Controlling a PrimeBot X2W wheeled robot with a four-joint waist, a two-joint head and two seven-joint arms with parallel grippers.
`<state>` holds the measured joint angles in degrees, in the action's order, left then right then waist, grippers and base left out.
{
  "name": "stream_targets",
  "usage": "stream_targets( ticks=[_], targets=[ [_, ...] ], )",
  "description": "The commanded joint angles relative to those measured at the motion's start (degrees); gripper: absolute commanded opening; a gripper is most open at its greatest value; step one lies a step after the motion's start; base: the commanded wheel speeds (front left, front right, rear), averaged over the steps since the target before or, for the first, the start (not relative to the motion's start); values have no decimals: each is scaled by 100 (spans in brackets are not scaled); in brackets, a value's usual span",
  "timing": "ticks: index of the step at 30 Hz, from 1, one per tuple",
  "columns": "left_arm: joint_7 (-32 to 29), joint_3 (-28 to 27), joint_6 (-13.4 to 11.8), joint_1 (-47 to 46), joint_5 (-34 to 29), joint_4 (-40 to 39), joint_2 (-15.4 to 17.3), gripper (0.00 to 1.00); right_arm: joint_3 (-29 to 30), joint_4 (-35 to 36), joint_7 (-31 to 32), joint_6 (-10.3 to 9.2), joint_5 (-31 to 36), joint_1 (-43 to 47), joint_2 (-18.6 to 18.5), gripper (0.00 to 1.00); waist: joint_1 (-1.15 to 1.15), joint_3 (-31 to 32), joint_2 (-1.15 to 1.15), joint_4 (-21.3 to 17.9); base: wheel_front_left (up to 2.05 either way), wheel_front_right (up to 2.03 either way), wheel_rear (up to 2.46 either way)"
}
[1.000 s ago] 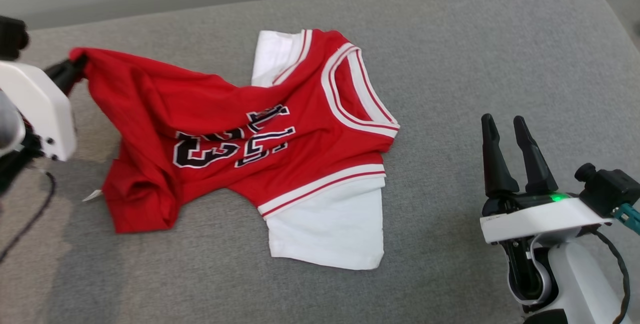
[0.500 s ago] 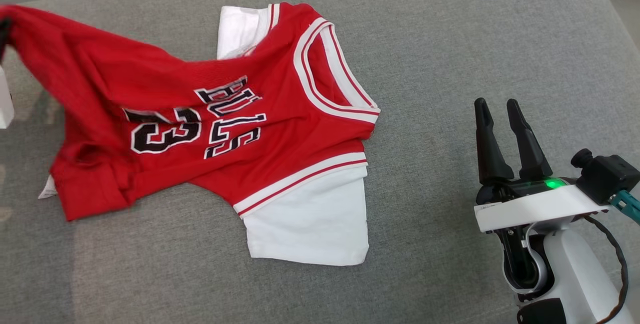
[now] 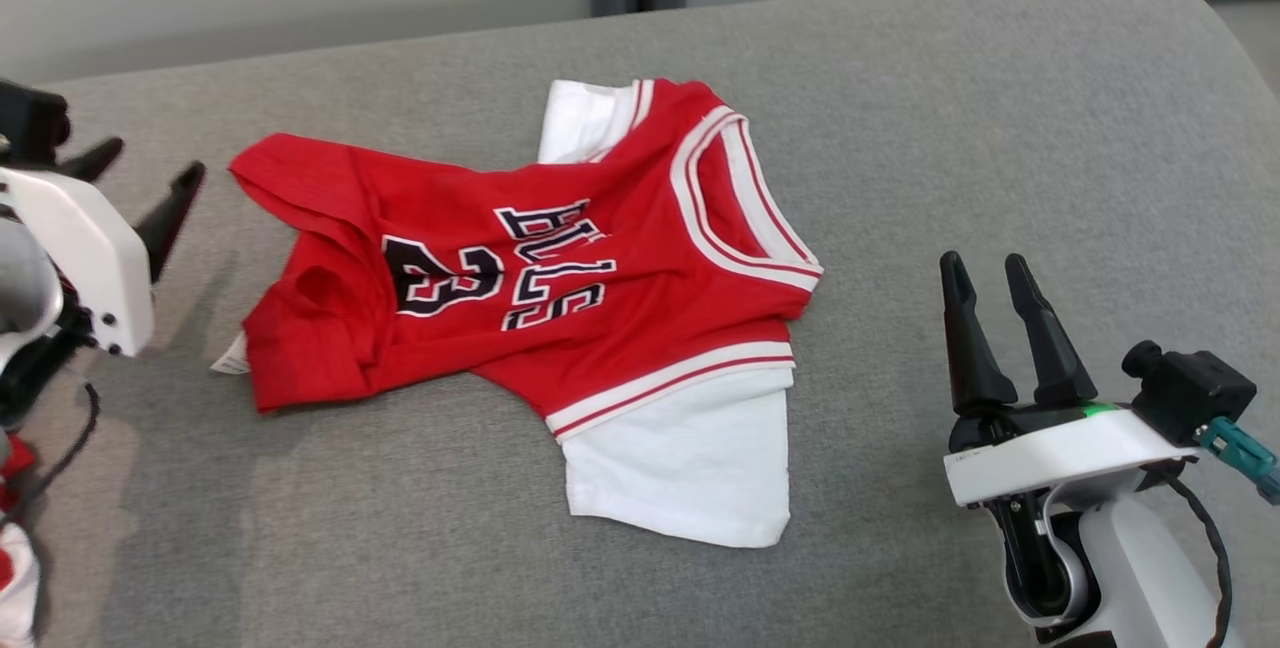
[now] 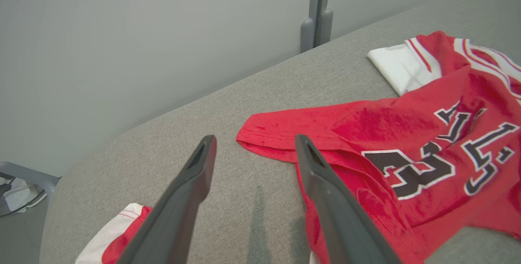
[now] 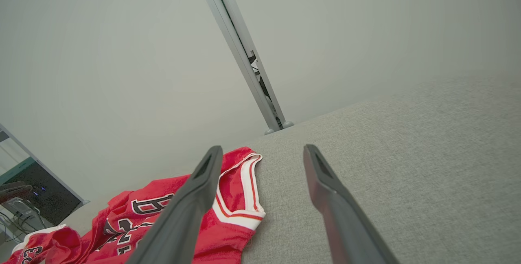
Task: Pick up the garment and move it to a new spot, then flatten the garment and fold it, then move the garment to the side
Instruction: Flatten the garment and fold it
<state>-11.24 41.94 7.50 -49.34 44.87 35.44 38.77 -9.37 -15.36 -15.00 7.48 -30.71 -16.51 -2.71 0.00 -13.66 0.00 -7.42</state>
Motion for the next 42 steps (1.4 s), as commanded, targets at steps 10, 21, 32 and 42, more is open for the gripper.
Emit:
stream_targets(
  ticks=[10,21,32,42],
  targets=[
    [-1125,817,-6,326,1263,-1061,403,100,-51,-27,-27,3,73,66,-36,100,0,214,0,229,0,0,0],
    [-971,1658,-6,37,1774,-1417,898,100,-144,50,-27,3,-53,-175,-36,100,0,-193,0,-174,0,0,0],
    [-919,2309,-6,-304,2300,-1230,1008,35,-150,85,-27,3,-110,-280,-36,100,0,-386,0,-403,0,0,0],
    [-921,2720,-6,-507,2601,-1237,1036,0,-97,28,-27,3,-72,-179,-34,100,0,-187,0,-250,0,0,0]
  ],
)
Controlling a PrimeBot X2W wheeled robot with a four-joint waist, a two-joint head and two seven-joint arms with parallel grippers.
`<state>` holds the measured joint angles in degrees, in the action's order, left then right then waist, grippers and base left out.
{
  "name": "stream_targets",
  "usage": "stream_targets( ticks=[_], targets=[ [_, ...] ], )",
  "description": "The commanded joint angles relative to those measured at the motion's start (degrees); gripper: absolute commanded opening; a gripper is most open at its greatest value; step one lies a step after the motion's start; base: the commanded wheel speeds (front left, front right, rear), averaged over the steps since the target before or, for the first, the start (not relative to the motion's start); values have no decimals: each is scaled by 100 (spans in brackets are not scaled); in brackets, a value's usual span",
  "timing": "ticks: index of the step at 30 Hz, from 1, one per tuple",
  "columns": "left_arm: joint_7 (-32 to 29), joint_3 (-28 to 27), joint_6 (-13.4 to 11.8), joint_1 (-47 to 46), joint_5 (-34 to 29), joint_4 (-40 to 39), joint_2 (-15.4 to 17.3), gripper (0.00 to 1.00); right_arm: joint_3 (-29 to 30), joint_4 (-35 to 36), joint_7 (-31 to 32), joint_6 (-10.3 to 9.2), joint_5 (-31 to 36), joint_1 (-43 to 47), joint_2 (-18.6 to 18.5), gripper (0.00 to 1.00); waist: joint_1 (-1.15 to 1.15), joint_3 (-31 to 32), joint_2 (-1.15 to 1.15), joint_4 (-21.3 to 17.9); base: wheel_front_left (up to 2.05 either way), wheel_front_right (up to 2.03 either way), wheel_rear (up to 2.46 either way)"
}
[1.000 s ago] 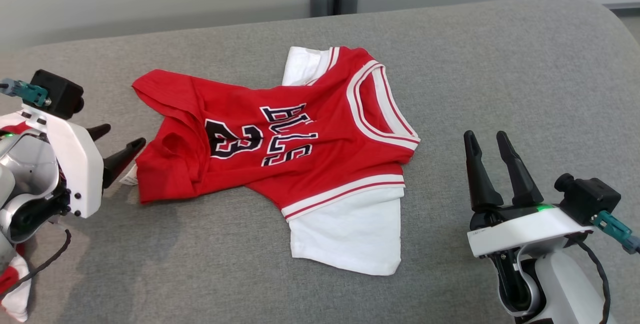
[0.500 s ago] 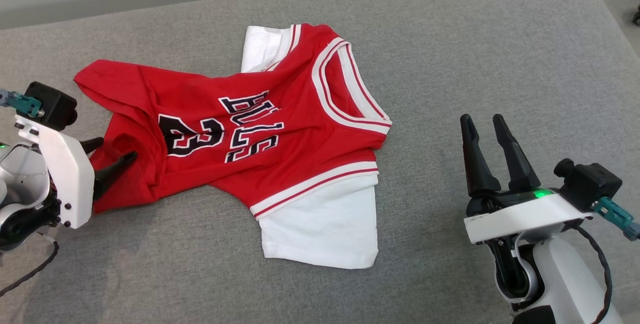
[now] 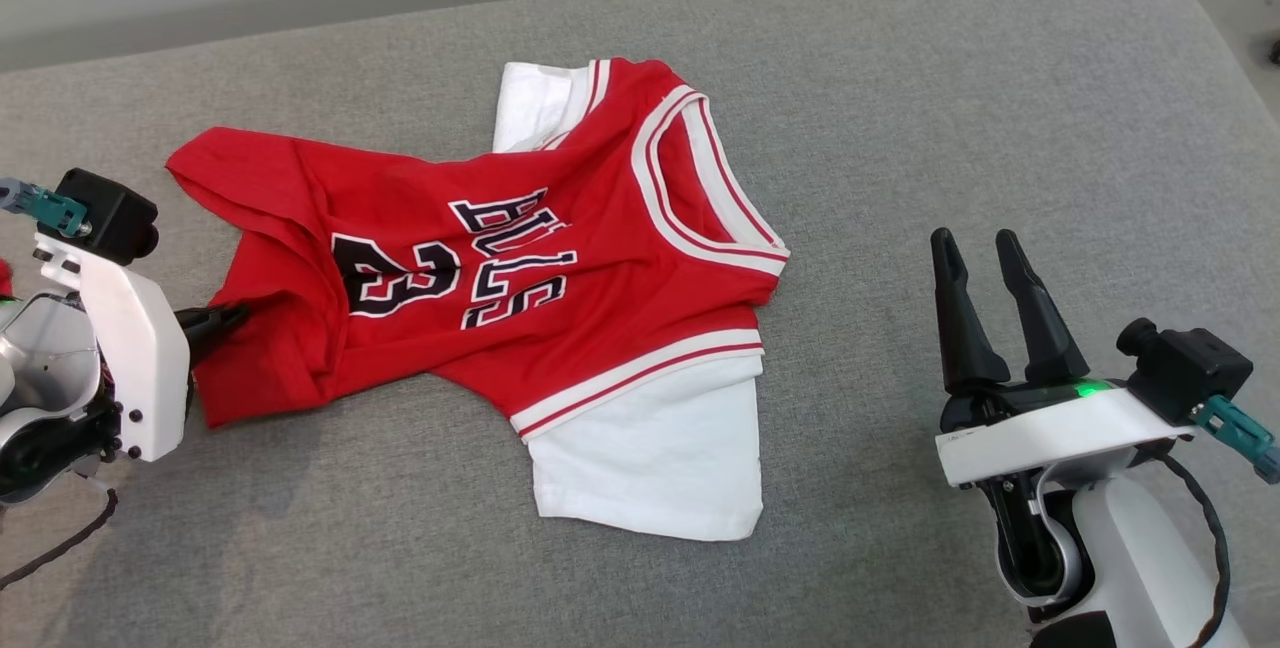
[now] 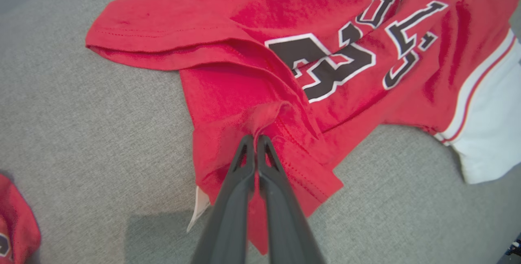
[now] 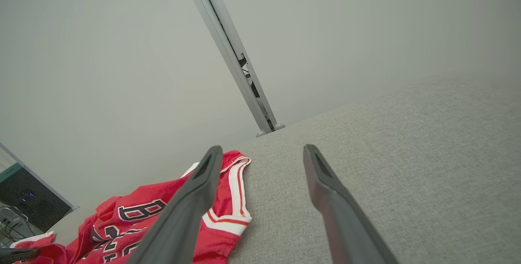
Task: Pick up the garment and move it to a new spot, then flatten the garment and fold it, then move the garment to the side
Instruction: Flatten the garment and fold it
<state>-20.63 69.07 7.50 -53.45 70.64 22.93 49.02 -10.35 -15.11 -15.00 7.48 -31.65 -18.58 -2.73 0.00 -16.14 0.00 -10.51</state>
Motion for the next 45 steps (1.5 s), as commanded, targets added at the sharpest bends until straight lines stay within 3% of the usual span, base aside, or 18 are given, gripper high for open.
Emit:
stream_targets(
  ticks=[1,5,15,24,34,39,44,45],
  targets=[
    [54,24,-6,-100,65,11,4,0,4,-4,-27,3,31,32,-32,100,0,106,0,95,0,0,0],
    [296,-44,-6,75,531,-111,-20,0,9,-74,-27,3,39,129,-33,100,0,371,0,311,0,0,0],
    [754,-178,-11,653,1155,-497,359,0,121,-161,-27,3,115,341,-34,100,0,787,0,730,0,0,0],
    [1726,-530,-362,1688,2072,-960,389,0,185,-176,-27,3,161,437,-35,100,0,931,0,877,0,0,0],
    [3051,-952,-561,2960,3199,-1108,-73,0,314,-199,-27,3,260,561,-41,100,0,893,0,1011,0,0,0],
    [3262,-1113,-547,3180,3521,-938,-357,0,279,-232,-27,3,277,521,-72,100,0,896,0,1078,0,0,0],
    [3368,-1159,-714,3365,3697,-606,-608,0,215,-317,-27,3,244,562,-124,100,0,932,0,1133,0,0,0],
    [3387,-1184,-728,3410,3732,-542,-671,18,209,-336,-27,3,236,575,-138,100,0,944,0,1141,0,0,0]
  ],
)
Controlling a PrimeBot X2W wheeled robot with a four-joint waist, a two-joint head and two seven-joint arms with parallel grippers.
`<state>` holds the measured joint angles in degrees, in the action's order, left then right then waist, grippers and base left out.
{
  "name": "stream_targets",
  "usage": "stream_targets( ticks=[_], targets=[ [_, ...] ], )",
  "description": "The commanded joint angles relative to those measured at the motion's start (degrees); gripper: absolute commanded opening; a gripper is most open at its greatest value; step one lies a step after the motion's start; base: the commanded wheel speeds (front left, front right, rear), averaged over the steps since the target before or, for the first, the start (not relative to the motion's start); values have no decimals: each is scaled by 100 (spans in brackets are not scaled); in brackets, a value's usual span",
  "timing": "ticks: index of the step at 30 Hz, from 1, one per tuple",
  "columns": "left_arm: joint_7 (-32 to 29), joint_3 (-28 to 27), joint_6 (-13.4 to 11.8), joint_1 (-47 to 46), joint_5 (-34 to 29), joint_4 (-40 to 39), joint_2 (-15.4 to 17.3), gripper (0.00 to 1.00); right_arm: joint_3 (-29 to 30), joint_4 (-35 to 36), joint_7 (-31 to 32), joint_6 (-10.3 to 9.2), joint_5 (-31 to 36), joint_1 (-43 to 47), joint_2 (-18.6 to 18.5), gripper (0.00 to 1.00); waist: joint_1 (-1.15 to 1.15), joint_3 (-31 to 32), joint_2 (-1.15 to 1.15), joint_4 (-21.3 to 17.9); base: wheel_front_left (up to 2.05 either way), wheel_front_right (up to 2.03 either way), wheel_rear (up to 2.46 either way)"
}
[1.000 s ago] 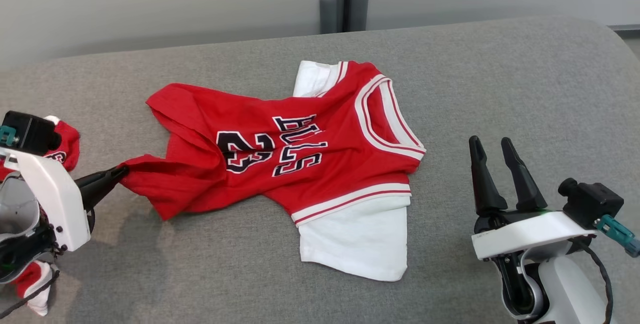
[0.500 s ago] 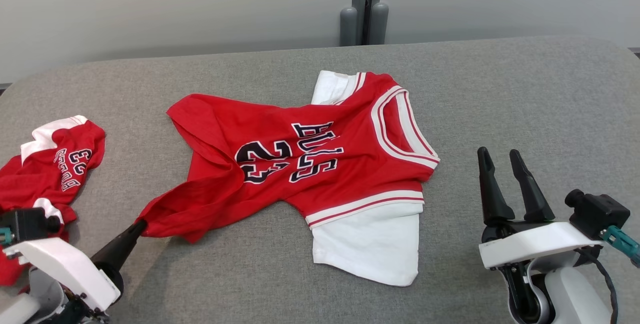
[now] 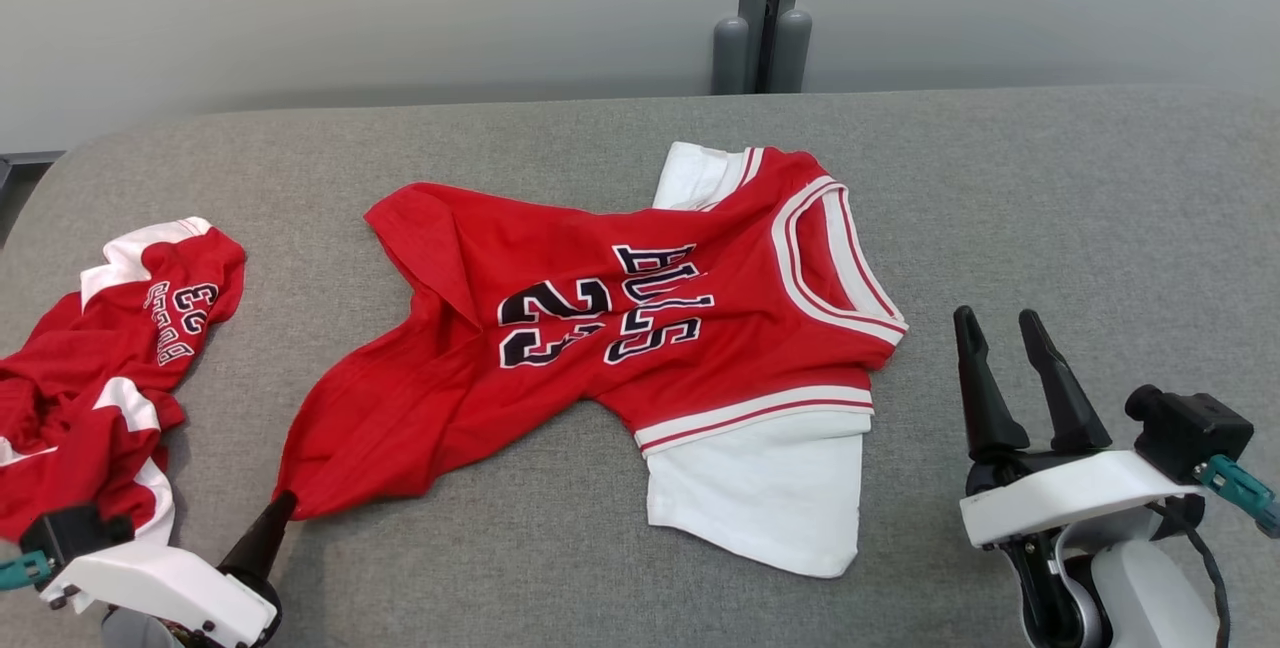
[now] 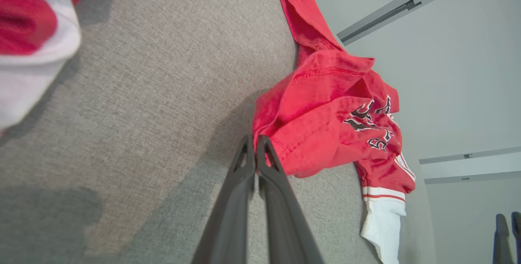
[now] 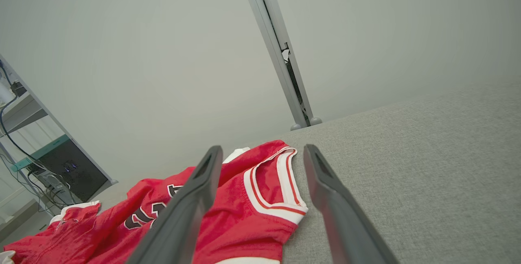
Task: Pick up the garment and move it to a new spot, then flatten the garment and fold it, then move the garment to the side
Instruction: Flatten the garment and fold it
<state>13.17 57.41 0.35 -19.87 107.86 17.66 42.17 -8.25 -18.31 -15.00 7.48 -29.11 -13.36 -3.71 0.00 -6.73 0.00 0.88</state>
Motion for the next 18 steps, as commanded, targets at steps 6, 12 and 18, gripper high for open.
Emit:
stream_targets(
  ticks=[6,12,18],
  targets=[
    [72,87,-25,32,-289,138,-148,100,-57,-94,-27,3,-55,79,-81,100,0,77,0,40,0,0,0],
    [206,-624,-541,-125,-1744,66,-139,100,-17,-90,-27,3,-66,129,-126,100,0,129,0,100,0,0,0],
    [197,-1633,-1093,482,-3789,-676,-548,100,18,-204,3,3,-74,240,-156,100,0,172,0,152,0,0,0]
  ],
)
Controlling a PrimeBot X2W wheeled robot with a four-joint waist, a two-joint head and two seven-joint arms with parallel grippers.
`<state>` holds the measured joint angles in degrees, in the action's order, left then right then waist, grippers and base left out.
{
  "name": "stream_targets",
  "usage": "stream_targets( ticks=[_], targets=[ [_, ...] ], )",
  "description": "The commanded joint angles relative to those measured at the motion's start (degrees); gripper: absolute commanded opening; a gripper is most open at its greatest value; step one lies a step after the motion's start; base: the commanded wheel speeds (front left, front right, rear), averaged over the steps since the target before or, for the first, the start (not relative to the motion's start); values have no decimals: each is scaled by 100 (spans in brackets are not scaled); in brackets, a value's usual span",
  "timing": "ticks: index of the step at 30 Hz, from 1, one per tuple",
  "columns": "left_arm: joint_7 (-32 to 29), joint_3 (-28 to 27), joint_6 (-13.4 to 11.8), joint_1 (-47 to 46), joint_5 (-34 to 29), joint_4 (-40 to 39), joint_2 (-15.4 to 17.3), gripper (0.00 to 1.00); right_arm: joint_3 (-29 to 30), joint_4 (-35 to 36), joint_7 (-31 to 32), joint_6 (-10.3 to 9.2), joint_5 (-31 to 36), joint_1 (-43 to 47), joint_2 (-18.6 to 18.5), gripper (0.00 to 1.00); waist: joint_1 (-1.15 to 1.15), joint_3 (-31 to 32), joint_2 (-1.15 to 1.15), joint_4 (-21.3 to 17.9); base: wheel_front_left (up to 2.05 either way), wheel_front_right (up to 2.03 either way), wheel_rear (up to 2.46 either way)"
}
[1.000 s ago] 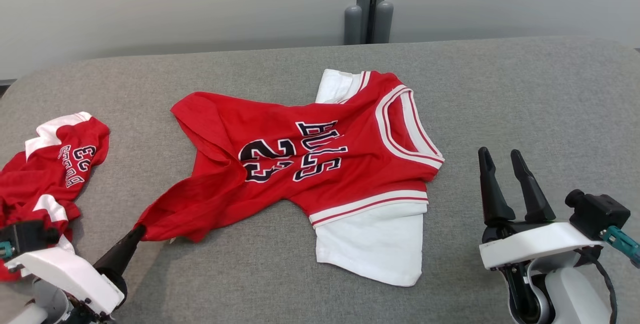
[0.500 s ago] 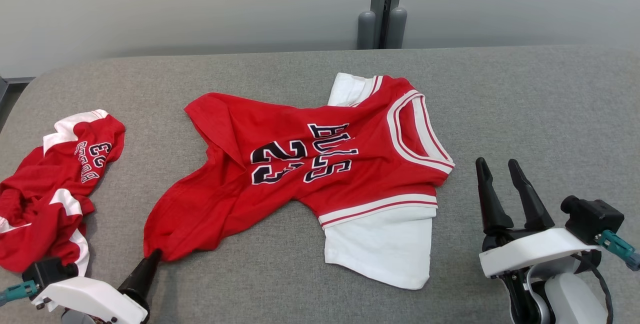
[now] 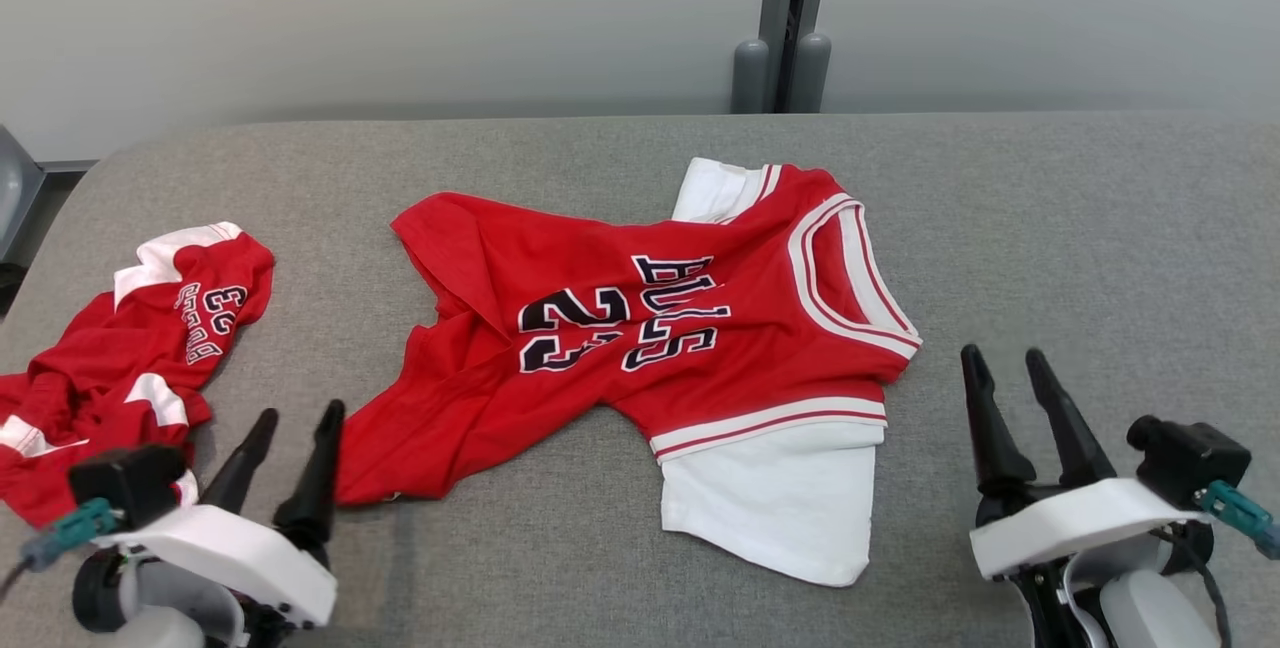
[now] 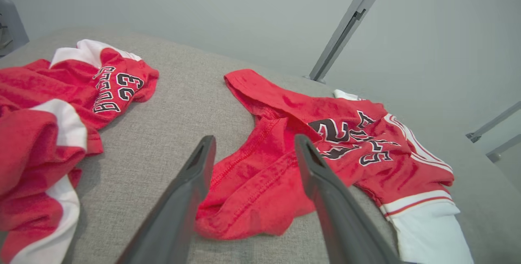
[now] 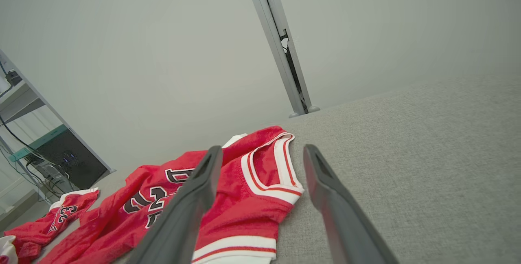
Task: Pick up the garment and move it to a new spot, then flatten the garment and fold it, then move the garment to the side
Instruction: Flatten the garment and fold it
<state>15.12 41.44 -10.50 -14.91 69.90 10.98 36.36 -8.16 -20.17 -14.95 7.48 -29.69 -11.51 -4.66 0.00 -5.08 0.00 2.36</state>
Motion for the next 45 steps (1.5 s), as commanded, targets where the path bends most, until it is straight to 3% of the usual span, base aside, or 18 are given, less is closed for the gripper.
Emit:
stream_targets(
  ticks=[1,5,10,18,31,39,40,41,42,45],
  targets=[
    [1,-106,-80,93,-256,-118,-54,100,-8,-73,57,3,-27,75,-76,100,0,27,0,10,0,0,0],
    [2,-381,-389,473,-1154,-367,-363,100,-155,-290,405,3,-75,181,-126,100,0,81,0,34,0,0,0],
    [2,-704,-481,741,-1936,-430,-713,100,-298,-368,741,3,-135,197,-208,100,0,102,0,85,0,0,0],
    [3,-1396,-373,1004,-2954,-500,-1218,100,-469,-709,1196,3,-189,8,-171,100,0,137,0,156,0,0,0],
    [2,-1770,139,1174,-3685,-220,-1864,100,-184,-1998,1943,3,56,-734,90,100,0,121,0,347,0,0,0],
    [2,-2146,65,1253,-4853,-341,-2228,100,-44,-2827,2245,2,153,-1132,159,100,0,152,0,631,0,0,0],
    [2,-2200,51,1276,-4963,-370,-2271,100,-43,-2861,2234,2,149,-1141,162,83,0,156,0,647,0,0,0],
    [2,-2254,55,1314,-5062,-386,-2322,100,-56,-2873,2206,3,128,-1154,168,21,0,161,0,662,0,0,0],
    [2,-2294,82,1353,-5147,-388,-2383,100,-70,-2882,2167,3,104,-1168,171,0,0,166,0,672,0,0,0],
    [2,-2441,174,1437,-5320,-372,-2533,100,-97,-2867,2044,3,41,-1207,161,0,0,178,0,670,0,0,0]
  ],
)
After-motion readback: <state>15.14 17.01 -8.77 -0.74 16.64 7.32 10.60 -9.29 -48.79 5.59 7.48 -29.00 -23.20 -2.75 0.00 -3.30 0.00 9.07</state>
